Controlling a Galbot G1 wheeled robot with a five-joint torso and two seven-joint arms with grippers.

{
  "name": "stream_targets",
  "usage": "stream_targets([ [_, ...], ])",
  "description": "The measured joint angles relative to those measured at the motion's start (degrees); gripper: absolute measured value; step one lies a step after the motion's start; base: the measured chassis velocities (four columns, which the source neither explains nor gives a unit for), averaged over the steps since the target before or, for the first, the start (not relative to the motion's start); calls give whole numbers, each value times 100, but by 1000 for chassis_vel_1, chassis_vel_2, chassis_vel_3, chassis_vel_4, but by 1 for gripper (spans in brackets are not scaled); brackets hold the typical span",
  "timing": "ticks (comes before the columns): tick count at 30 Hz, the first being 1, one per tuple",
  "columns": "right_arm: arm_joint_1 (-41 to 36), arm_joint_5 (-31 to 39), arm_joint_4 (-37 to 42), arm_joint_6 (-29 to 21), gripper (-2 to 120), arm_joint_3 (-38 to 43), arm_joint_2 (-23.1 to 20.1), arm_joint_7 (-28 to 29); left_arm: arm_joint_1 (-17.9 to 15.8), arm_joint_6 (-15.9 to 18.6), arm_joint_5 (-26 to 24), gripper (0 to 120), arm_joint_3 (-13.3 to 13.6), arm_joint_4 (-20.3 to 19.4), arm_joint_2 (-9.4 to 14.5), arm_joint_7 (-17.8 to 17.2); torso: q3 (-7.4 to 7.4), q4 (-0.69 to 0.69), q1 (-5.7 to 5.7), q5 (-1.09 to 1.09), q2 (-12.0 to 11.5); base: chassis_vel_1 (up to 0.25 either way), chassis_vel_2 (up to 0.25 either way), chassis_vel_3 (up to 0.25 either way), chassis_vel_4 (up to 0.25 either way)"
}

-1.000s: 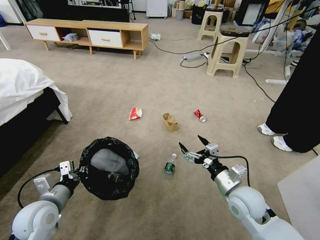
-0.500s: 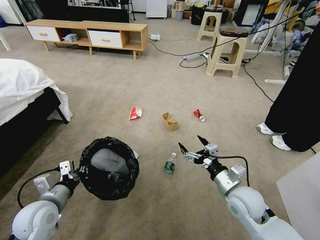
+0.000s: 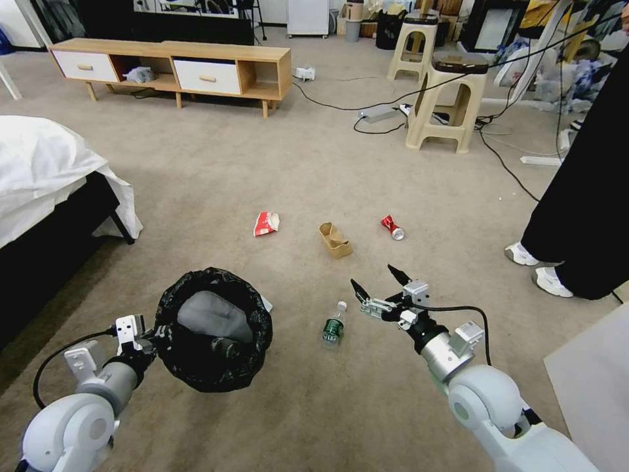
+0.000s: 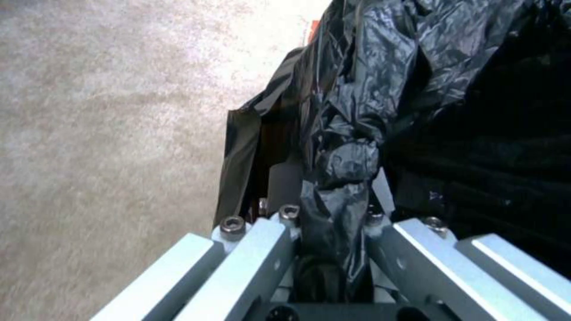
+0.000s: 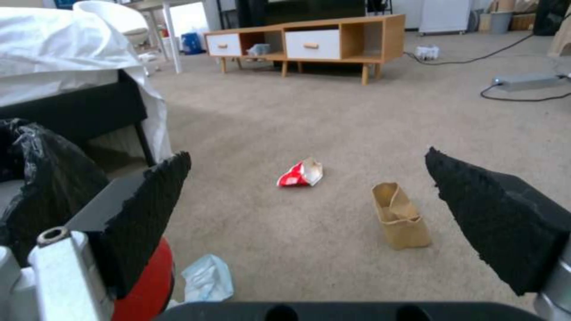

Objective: Pick up the trash bin, then pick up the garbage from the floor and place it into the trash bin.

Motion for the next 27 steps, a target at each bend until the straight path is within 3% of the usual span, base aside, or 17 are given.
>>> stream_targets([
  [10, 5, -41, -24, -41, 100, -28, 72, 113, -10, 0, -43, 1, -2, -20, 15, -9, 3, -1, 1, 1, 0, -126, 118, 140, -126],
  [27, 2, -52, -10, -34, 100, -38, 17, 78, -18, 1, -65, 1, -69, -43, 55, -11, 0, 0, 0, -1, 0, 0, 0, 0, 0],
])
